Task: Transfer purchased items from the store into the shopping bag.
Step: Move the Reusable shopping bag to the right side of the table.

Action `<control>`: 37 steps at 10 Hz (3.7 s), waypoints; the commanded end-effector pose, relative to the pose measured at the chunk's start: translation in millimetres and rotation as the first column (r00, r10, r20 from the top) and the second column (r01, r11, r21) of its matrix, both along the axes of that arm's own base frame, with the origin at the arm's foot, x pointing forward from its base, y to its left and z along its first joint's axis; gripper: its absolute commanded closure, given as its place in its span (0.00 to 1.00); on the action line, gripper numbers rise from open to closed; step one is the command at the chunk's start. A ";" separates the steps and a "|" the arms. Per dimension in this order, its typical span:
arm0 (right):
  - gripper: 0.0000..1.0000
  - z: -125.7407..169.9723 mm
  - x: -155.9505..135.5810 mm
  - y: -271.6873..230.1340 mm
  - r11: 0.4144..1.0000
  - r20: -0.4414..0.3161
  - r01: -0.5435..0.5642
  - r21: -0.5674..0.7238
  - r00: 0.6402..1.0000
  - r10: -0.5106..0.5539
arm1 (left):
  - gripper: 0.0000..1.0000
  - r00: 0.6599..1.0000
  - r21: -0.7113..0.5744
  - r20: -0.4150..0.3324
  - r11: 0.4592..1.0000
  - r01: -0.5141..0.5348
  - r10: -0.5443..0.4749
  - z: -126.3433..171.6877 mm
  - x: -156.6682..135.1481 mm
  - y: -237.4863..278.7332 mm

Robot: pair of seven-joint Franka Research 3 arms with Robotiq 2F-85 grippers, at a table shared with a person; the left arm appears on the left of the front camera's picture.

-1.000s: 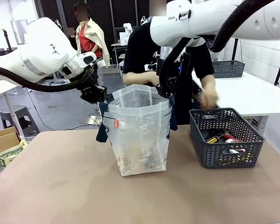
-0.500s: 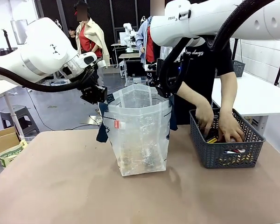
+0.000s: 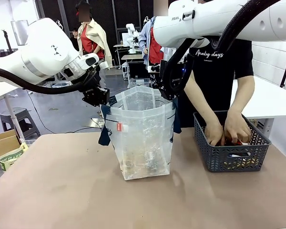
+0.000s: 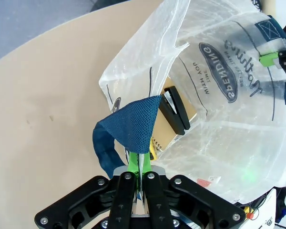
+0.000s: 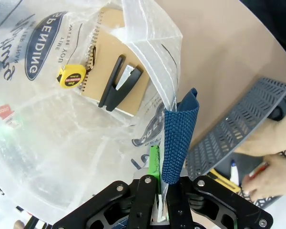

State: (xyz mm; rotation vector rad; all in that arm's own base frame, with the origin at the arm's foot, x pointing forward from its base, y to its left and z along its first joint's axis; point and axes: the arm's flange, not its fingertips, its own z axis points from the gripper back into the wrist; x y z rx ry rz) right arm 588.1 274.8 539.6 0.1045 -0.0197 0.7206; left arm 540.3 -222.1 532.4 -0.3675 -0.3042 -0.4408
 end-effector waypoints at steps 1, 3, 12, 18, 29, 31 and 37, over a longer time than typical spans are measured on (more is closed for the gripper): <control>1.00 0.2 0.5 -0.5 1.000 0.002 0.003 0.001 1.000 -0.003 | 1.00 1.000 0.000 0.000 1.000 0.000 0.000 0.0 0.0 0.0; 1.00 0.2 0.5 -0.5 1.000 0.002 0.003 0.001 1.000 -0.003 | 1.00 0.999 0.018 0.033 0.999 0.027 -0.027 0.8 1.8 -3.9; 1.00 0.2 0.5 -0.5 1.000 0.002 0.003 0.001 1.000 -0.003 | 1.00 0.990 0.105 0.113 0.991 0.077 -0.089 1.5 3.9 -16.2; 1.00 0.2 0.5 -0.5 1.000 0.002 0.003 0.001 1.000 -0.003 | 1.00 0.993 0.090 0.088 0.993 0.073 -0.080 2.3 2.3 -19.3; 1.00 0.2 0.5 -0.5 1.000 0.002 0.003 0.001 1.000 -0.003 | 1.00 0.993 0.090 0.088 0.993 0.073 -0.080 2.3 2.3 -19.3; 1.00 0.2 0.5 -0.5 1.000 0.002 0.003 0.001 1.000 -0.003 | 1.00 0.993 0.090 0.088 0.993 0.073 -0.080 2.3 2.3 -19.3; 1.00 0.2 0.5 -0.5 1.000 0.002 0.003 0.001 1.000 -0.003 | 1.00 0.993 0.090 0.088 0.993 0.073 -0.080 2.3 2.3 -19.3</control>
